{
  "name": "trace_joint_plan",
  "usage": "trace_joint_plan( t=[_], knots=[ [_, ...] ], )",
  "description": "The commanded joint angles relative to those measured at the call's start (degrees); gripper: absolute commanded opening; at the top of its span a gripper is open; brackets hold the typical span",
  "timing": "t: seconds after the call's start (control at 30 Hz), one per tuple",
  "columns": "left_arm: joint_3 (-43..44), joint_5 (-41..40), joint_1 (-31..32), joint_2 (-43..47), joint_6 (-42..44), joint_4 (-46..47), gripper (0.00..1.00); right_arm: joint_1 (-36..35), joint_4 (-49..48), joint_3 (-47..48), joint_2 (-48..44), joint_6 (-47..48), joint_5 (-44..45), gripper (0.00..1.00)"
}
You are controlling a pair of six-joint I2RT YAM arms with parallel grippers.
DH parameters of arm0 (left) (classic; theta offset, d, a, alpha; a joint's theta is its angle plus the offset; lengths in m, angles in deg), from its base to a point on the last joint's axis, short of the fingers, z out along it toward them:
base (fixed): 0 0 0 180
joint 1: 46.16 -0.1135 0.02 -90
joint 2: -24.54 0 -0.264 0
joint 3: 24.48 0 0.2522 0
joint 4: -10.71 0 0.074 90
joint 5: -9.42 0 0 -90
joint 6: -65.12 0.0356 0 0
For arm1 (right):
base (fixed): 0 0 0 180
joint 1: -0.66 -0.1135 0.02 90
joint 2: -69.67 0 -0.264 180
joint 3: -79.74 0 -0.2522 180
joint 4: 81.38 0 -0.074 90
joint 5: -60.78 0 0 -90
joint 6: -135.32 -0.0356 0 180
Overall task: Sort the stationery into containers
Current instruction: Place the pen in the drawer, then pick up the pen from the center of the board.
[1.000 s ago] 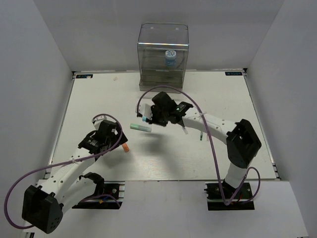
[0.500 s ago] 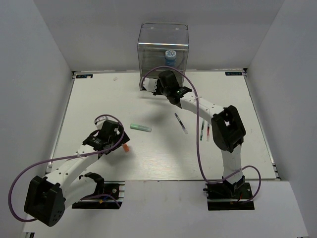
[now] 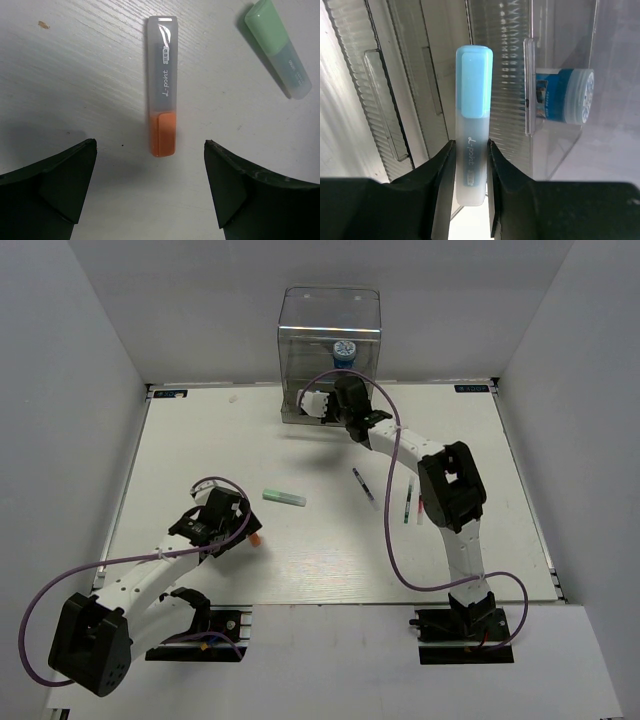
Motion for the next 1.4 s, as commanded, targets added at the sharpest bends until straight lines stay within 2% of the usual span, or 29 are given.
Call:
trace_joint_plan(
  t=[0.0, 0.03, 0.1, 0.17, 0.3, 0.43, 0.53, 0.57, 0.63, 0.73, 0.77, 0.8, 0.83, 0.9, 1.03, 1.1, 1.17, 1.2, 1.37],
  knots=[
    [-0.12, -0.17, 0.28, 0.28, -0.64, 0.26, 0.98, 0.47, 0.82, 2.99, -0.23, -2.65, -5.10, 0.17],
    [-0.12, -0.17, 0.28, 0.28, -0.64, 0.26, 0.98, 0.74, 1.27, 2.99, -0.32, -3.09, -6.76, 0.29],
    [-0.12, -0.17, 0.28, 0.28, -0.64, 0.26, 0.98, 0.91, 2.58, 3.08, -0.76, -4.14, -7.48, 0.44],
    [-0.65, -0.70, 0.28, -0.41, -1.17, 0.87, 0.98, 0.91, 2.85, 2.82, -1.37, -4.85, -8.01, 0.55],
    [-0.65, -0.70, 0.28, -2.08, -1.17, 1.49, 0.98, 1.17, 2.85, 2.82, -2.34, -6.78, -8.01, 0.64],
    [-0.13, -1.23, 0.28, -4.72, -1.70, 2.55, 0.98, 1.18, 2.85, 3.08, -4.79, -9.33, -7.92, 0.62],
    [0.49, -1.92, 0.80, -6.91, -1.70, 3.08, 0.95, 1.18, 7.06, 0.99, -9.44, -16.09, -13.88, 0.51],
    [1.10, -1.93, 0.80, -7.53, -1.70, 3.08, 0.94, 1.18, 8.55, 0.01, -12.16, -20.97, -14.85, 0.45],
    [1.80, -2.46, 0.80, -9.64, -1.70, 3.08, 0.89, 1.18, 8.39, -6.46, -16.64, -27.13, -18.97, 0.43],
    [2.34, -3.77, 0.80, -12.10, -1.70, 3.08, 0.88, 1.00, 7.78, -15.18, -23.60, -30.59, -23.71, 0.42],
    [2.95, -4.38, 0.80, -13.07, -1.70, 3.08, 0.87, 1.00, 7.43, -21.99, -28.66, -33.04, -24.52, 0.42],
    [3.65, -4.39, 0.80, -13.95, -1.70, 3.08, 0.87, 1.00, 6.90, -24.32, -30.19, -33.93, -25.66, 0.42],
    [3.66, -5.09, 0.80, -15.87, -1.70, 3.60, 0.86, 1.00, 6.46, -26.34, -34.82, -34.64, -26.72, 0.43],
    [5.32, -5.09, 0.80, -17.99, -0.39, 3.60, 0.81, 1.09, 6.54, -32.85, -37.57, -37.36, -27.87, 0.45],
    [8.13, -5.09, 0.80, -24.40, 1.20, 1.06, 0.68, 1.62, 6.98, -41.11, -47.07, -40.70, -29.01, 0.54],
    [8.66, -5.09, 0.80, -25.73, 1.73, 0.26, 0.58, 1.79, 6.72, -44.71, -51.88, -42.46, -29.71, 0.56],
    [8.66, -5.09, 0.80, -26.34, 1.73, -0.26, 0.49, 1.88, 6.63, -45.78, -53.75, -44.92, -30.85, 0.58],
    [8.66, -4.48, 0.80, -26.35, 2.25, -0.26, 0.40, 1.88, 6.54, -47.01, -55.67, -46.50, -31.29, 0.58],
    [10.42, -3.86, 0.80, -24.16, 3.40, -1.49, 0.18, 2.58, 4.70, -49.30, -58.77, -51.78, -33.23, 0.62]
  ],
)
